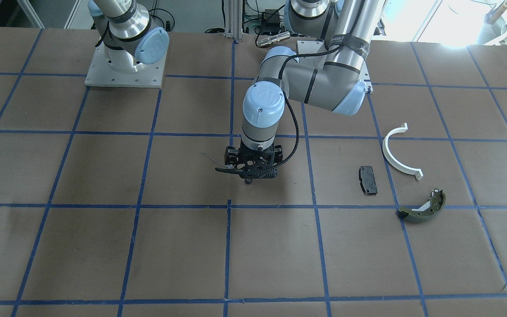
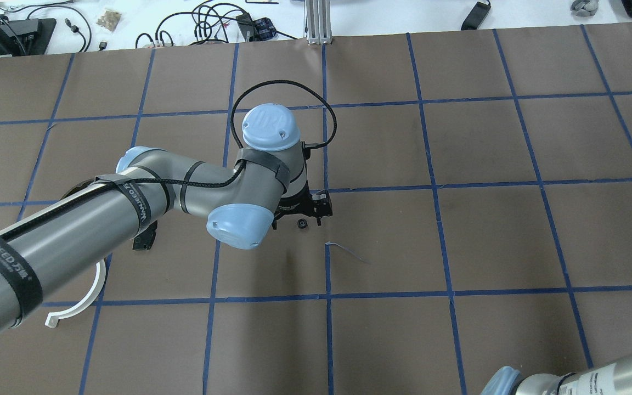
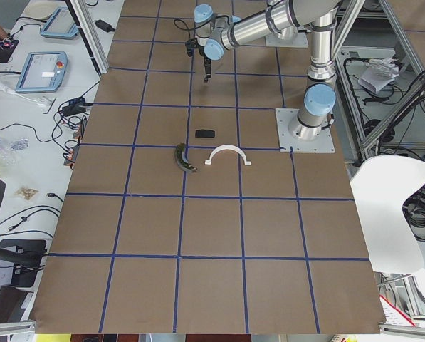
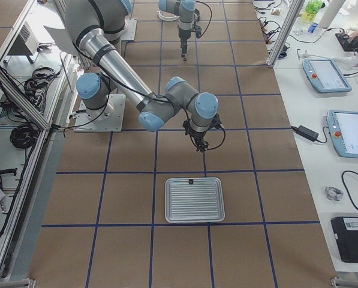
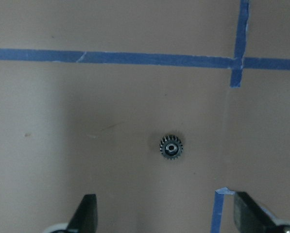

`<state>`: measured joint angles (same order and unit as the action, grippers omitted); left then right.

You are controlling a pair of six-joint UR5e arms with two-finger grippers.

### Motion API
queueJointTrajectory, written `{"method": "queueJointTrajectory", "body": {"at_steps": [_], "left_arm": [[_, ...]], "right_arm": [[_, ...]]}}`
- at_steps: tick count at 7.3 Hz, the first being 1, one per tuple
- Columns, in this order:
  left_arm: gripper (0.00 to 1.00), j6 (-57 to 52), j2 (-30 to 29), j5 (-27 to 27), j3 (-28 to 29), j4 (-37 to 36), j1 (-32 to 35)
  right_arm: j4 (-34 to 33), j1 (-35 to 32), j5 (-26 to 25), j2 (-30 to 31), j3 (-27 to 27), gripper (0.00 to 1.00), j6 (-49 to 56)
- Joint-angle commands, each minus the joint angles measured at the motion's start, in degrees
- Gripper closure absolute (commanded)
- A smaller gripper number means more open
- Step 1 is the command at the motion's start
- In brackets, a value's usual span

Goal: Place bearing gear from tray to pile

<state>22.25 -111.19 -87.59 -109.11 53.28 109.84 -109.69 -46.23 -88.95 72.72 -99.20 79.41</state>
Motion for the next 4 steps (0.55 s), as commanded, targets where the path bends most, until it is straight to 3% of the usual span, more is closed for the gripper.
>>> {"method": "queueJointTrajectory", "body": {"at_steps": [1,3,4], "left_arm": [[0.00,0.25,-2.61,-0.12,-0.85,-5.36,0.63],[0.00,0.17,-3.76,-0.12,-0.93,-6.96,0.98],[0.00,-0.18,-3.86,-0.38,-0.93,-7.22,0.90]], "right_arm": [[-1.92,4.39,0.00,-3.87,3.64,0.00,10.66],[-9.64,4.48,-0.70,-12.20,9.08,0.00,18.37],[-9.67,5.18,-0.79,-15.12,12.59,0.00,22.68]]}}
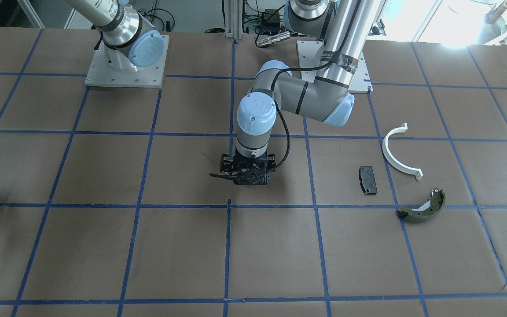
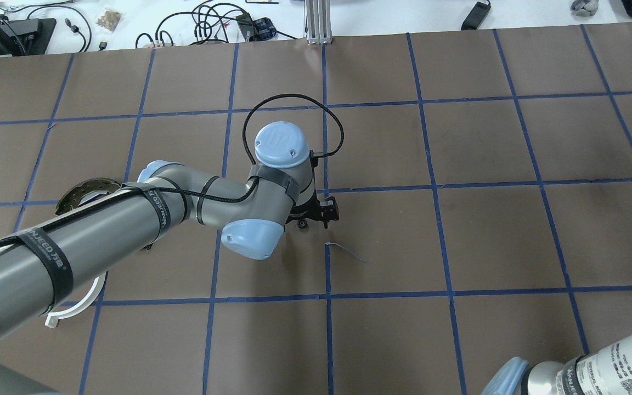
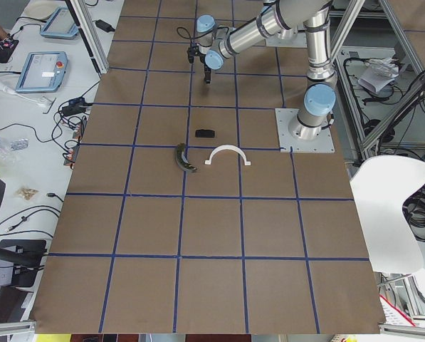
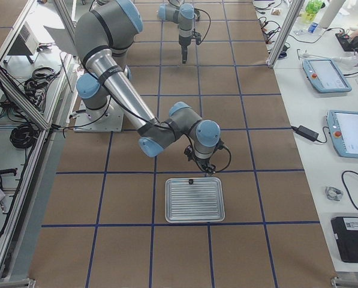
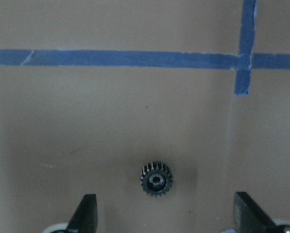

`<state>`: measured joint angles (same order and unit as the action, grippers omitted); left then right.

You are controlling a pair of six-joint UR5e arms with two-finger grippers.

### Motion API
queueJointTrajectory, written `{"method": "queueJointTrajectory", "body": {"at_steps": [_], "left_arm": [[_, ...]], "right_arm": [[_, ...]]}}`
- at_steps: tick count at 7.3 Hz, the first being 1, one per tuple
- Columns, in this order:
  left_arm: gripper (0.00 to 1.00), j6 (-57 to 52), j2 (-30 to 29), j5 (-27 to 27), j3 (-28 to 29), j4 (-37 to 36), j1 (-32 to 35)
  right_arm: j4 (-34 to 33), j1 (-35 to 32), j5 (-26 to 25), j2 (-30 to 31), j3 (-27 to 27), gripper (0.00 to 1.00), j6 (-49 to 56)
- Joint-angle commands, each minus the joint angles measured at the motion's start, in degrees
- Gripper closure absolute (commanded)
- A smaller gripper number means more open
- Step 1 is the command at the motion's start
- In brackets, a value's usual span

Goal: Place bearing gear from tray to pile

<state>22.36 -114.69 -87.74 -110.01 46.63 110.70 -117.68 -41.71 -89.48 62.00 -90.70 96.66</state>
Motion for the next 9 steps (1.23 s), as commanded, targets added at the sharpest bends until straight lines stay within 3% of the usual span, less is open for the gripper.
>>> {"method": "queueJointTrajectory", "body": {"at_steps": [1,4,6,7,9], "left_arm": [[0.02,0.14,-0.62,-0.15,0.05,-1.36,0.05],[0.35,-1.00,-0.89,-0.41,-0.03,-2.42,0.05],[0.86,-1.18,-0.71,-0.50,0.05,-2.60,0.05],[1.00,-1.26,-0.54,-0.50,-0.03,-2.60,0.05],[1.00,-1.52,0.77,-0.50,0.40,-2.77,-0.13]], "right_arm": [[-1.15,1.71,-0.26,-6.26,6.82,0.00,11.90],[-0.09,1.81,-1.31,-6.98,4.93,0.00,16.53],[-0.71,1.81,-2.79,-5.50,1.33,0.00,19.88],[-0.71,1.81,-2.80,-3.66,-0.34,0.00,21.45],[-6.47,1.90,-2.80,-2.94,-3.86,0.08,28.65]]}}
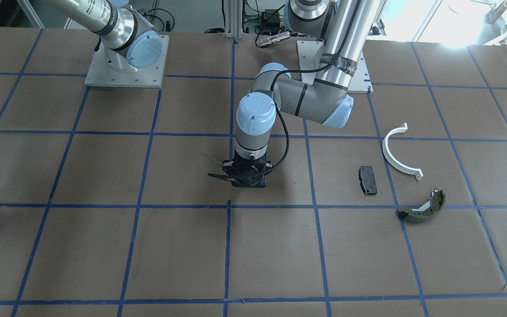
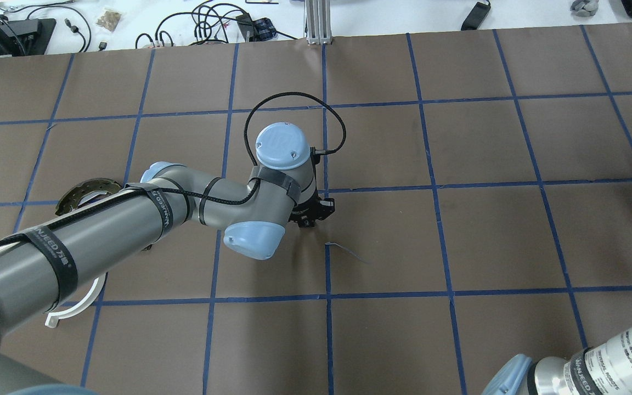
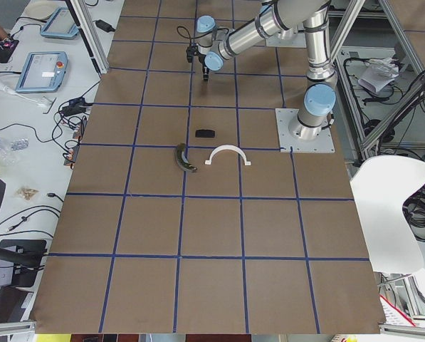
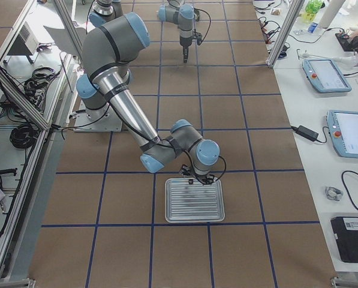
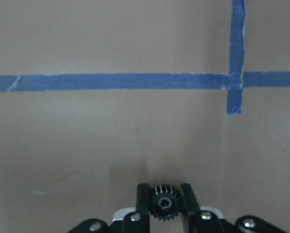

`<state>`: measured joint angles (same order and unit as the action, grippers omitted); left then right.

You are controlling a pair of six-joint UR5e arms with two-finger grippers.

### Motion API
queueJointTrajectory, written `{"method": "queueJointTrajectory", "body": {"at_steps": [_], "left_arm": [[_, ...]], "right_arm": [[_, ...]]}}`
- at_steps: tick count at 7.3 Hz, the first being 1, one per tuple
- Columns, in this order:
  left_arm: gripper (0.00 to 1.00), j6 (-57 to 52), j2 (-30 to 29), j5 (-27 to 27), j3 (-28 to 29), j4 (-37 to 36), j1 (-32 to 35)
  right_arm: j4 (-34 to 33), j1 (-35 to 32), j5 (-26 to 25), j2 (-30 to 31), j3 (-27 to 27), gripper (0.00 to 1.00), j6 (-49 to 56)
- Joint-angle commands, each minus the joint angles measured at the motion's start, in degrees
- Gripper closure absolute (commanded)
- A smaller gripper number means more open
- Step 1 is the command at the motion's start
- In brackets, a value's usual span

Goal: Place bearing gear from tray to pile

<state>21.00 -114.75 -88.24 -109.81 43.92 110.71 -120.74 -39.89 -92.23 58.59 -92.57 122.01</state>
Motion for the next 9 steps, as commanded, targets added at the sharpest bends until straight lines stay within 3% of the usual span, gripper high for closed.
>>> {"method": "queueJointTrajectory", "body": {"at_steps": [1,2,5,6,7,8,9], "left_arm": [[1.00,-0.96,1.89,-0.09,0.47,-0.06,-0.49],[1.00,-4.36,3.20,-0.18,0.48,1.94,-2.49],[1.00,-22.77,9.08,-0.18,1.78,17.81,-16.70],[1.00,-30.24,9.97,-0.35,1.53,18.91,-21.01],[1.00,-41.46,10.16,-5.40,0.40,18.14,-24.89],[1.00,-49.57,9.98,-7.19,-0.40,16.82,-30.41],[1.00,-55.57,8.94,-6.77,-0.32,15.85,-35.59]], "right_arm": [[-3.62,0.07,0.29,0.39,-2.09,0.11,3.58],[-3.62,0.07,-0.05,0.04,-2.09,0.15,3.67],[-3.01,0.25,-0.49,-0.14,-2.09,0.18,3.76],[-2.92,0.25,-0.50,-0.32,-2.18,0.18,3.85],[-2.92,0.25,-0.58,-0.32,-2.18,0.23,3.94],[-2.92,0.34,-0.58,-0.32,-2.18,0.27,3.94],[-2.92,0.60,-0.58,-0.32,-2.18,0.27,4.02]]}}
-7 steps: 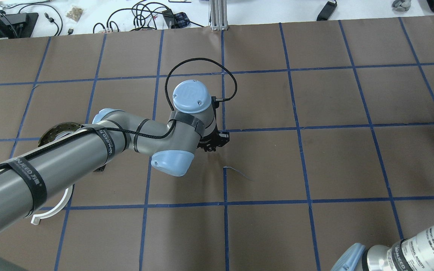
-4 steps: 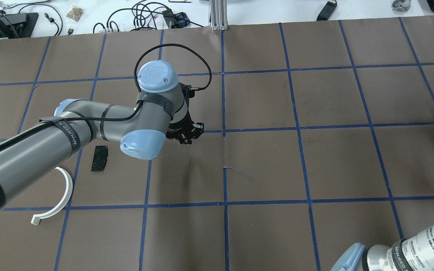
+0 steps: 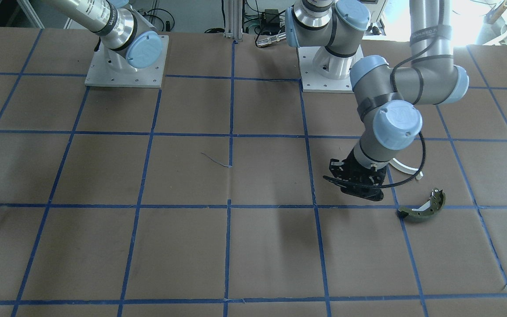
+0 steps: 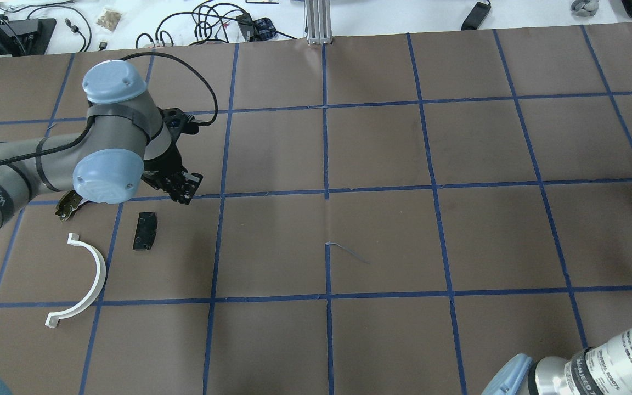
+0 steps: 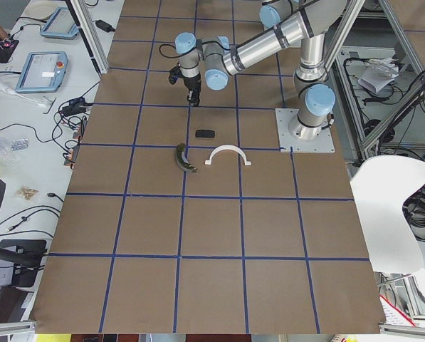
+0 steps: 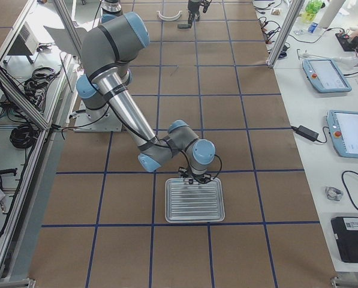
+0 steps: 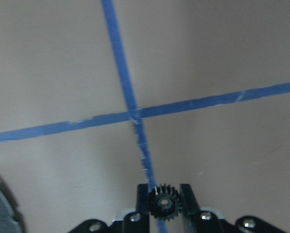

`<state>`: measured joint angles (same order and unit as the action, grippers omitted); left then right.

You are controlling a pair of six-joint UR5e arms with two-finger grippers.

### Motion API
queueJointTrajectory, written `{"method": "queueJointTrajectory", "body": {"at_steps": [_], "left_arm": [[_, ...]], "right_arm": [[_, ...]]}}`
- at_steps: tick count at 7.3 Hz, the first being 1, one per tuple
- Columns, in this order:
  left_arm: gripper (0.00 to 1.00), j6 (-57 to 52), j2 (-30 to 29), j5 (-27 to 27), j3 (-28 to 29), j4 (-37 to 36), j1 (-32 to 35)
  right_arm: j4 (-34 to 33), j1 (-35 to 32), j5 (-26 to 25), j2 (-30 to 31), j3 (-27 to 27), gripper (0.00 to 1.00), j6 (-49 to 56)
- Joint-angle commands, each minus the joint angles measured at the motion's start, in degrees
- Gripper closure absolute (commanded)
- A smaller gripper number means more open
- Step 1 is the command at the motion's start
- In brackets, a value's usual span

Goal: Place bearing gear from tray to pile

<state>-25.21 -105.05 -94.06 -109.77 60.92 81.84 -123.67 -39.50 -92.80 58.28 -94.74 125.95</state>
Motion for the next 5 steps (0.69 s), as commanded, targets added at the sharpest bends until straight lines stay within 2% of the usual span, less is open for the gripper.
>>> {"method": "queueJointTrajectory", "body": {"at_steps": [1,2,4,5], "left_arm": [[1.00,-15.94,-2.08,-0.86,-0.79,-5.15,-9.91],[1.00,-19.84,-3.83,-0.78,-1.84,-9.46,-11.77],[1.00,-19.88,-4.99,-0.25,-2.12,-10.82,-12.31],[1.00,-19.53,-5.16,1.32,-2.20,-10.38,-12.31]], "right_arm": [[0.01,0.65,0.07,-0.10,0.00,0.27,0.34],[0.01,1.01,0.07,-0.27,0.00,0.27,0.35],[-0.26,1.10,0.07,-0.10,-1.23,0.32,0.26],[0.09,1.10,0.07,-0.10,-1.32,0.58,0.17]]}}
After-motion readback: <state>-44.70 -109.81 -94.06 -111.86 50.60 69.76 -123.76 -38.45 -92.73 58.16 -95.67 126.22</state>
